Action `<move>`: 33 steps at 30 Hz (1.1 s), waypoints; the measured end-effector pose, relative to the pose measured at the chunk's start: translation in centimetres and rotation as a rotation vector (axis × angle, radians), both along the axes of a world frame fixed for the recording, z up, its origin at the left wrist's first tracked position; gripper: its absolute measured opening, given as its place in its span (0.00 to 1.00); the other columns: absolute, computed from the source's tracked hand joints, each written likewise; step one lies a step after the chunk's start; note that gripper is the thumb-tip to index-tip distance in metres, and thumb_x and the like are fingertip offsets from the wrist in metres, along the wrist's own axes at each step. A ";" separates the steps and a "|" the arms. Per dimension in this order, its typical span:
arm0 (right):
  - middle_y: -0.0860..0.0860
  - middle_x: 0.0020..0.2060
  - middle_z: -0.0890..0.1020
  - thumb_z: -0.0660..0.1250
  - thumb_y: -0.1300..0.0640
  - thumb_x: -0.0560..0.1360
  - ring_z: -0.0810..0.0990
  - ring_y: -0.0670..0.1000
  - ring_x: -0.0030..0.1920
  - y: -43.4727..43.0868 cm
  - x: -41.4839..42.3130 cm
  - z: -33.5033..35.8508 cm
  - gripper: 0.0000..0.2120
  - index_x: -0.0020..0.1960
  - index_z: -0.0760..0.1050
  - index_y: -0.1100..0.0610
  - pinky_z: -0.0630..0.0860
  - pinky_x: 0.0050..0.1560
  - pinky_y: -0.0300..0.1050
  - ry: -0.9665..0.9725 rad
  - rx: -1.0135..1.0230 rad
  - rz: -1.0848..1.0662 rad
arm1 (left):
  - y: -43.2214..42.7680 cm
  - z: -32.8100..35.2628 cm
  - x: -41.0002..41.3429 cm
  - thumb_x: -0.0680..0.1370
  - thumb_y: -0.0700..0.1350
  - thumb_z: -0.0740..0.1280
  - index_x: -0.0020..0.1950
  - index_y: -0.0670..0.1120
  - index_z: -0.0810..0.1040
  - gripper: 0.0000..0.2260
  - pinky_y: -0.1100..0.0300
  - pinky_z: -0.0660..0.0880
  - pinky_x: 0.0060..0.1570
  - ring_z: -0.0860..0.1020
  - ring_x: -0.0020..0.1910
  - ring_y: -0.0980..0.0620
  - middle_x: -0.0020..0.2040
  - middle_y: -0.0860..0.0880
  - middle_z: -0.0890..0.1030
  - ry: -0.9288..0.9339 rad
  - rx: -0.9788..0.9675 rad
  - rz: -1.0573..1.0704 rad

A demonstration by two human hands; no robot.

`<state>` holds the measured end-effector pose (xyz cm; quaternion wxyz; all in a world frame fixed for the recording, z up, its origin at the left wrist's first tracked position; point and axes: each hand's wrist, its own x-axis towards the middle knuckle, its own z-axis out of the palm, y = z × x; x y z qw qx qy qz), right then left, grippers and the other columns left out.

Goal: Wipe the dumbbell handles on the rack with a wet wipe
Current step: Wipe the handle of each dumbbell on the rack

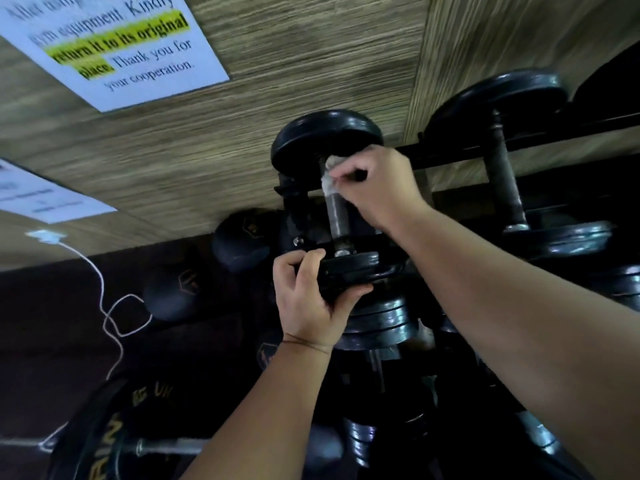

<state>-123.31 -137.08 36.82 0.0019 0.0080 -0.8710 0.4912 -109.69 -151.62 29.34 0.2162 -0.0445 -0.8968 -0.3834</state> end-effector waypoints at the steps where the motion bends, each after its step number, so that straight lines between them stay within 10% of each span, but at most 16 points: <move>1: 0.41 0.43 0.81 0.77 0.57 0.71 0.78 0.37 0.42 0.4 0.5 -0.1 0.05 0.46 0.87 0.51 0.69 0.45 0.21 -0.034 0.028 0.041 | 0.0 0.1 0.1 0.73 0.71 0.69 0.67 0.47 0.71 0.34 0.60 0.74 0.60 0.72 0.57 0.49 0.59 0.46 0.69 -0.003 -0.006 0.002; 6: 0.43 0.32 0.84 0.78 0.61 0.70 0.78 0.35 0.30 3.5 3.0 1.3 0.05 0.43 0.88 0.51 0.70 0.33 0.26 -0.304 0.119 0.377 | -0.1 1.2 0.3 0.74 0.69 0.70 0.67 0.48 0.70 0.32 0.56 0.75 0.60 0.74 0.58 0.46 0.59 0.44 0.70 -0.065 -0.059 -0.022; 12: 0.55 0.43 0.87 0.75 0.65 0.71 0.87 0.56 0.43 9.7 5.6 6.0 0.06 0.42 0.85 0.55 0.85 0.45 0.54 -0.223 -0.096 0.185 | 0.0 4.5 1.0 0.73 0.66 0.71 0.66 0.50 0.71 0.29 0.57 0.73 0.64 0.74 0.59 0.50 0.59 0.52 0.69 -0.239 -0.117 -0.069; 17: 0.50 0.40 0.87 0.76 0.66 0.71 0.87 0.52 0.44 16.7 9.3 9.8 0.06 0.44 0.85 0.56 0.85 0.45 0.46 -0.189 -0.159 0.094 | -0.6 8.3 1.2 0.75 0.65 0.70 0.72 0.54 0.70 0.29 0.55 0.69 0.67 0.71 0.68 0.52 0.67 0.55 0.70 -0.516 -0.267 -0.122; 21: 0.51 0.41 0.86 0.76 0.67 0.72 0.86 0.49 0.41 21.1 11.2 11.9 0.05 0.44 0.85 0.58 0.84 0.41 0.41 -0.138 -0.172 0.048 | 2.0 10.9 0.5 0.73 0.71 0.65 0.70 0.55 0.72 0.31 0.49 0.70 0.70 0.72 0.66 0.54 0.64 0.56 0.73 -0.394 -0.331 -0.220; 28: 0.60 0.41 0.85 0.75 0.66 0.73 0.83 0.59 0.37 24.3 10.8 11.7 0.06 0.43 0.84 0.55 0.83 0.45 0.61 -0.080 -0.161 -0.057 | 15.2 12.5 -1.4 0.77 0.66 0.67 0.64 0.52 0.76 0.24 0.53 0.73 0.65 0.74 0.62 0.52 0.61 0.54 0.75 -0.346 -0.300 -0.488; 33: 0.58 0.41 0.85 0.75 0.64 0.73 0.85 0.63 0.43 26.1 10.4 10.2 0.04 0.47 0.84 0.57 0.83 0.44 0.62 -0.085 -0.167 -0.053 | 21.1 10.5 -2.5 0.77 0.65 0.69 0.48 0.52 0.75 0.17 0.55 0.75 0.51 0.78 0.50 0.52 0.48 0.54 0.77 -0.542 -0.048 -0.229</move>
